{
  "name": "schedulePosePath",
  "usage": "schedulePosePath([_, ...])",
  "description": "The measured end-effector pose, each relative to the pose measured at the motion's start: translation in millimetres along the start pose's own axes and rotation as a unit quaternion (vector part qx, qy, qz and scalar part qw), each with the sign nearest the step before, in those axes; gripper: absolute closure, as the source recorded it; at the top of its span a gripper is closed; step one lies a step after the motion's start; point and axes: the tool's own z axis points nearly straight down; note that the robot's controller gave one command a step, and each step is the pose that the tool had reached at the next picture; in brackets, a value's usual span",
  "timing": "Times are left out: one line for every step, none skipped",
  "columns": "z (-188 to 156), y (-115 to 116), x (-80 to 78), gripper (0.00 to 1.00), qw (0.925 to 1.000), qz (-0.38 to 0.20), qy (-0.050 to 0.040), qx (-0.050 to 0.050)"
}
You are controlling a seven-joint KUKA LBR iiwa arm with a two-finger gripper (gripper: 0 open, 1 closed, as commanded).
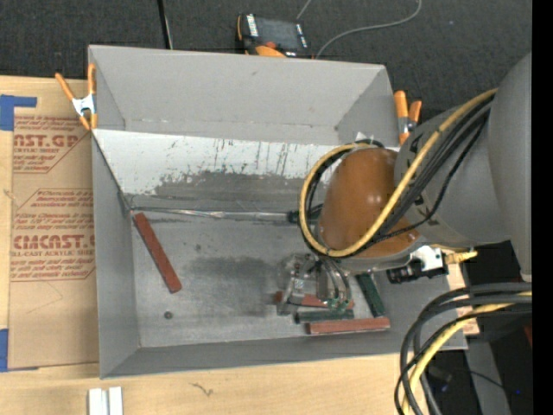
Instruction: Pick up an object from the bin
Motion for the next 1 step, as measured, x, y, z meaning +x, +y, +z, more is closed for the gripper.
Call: schedulePosePath([-96.1,-10.7,-13.9,1.00,0.9997,-0.023,-0.0023,-0.001])
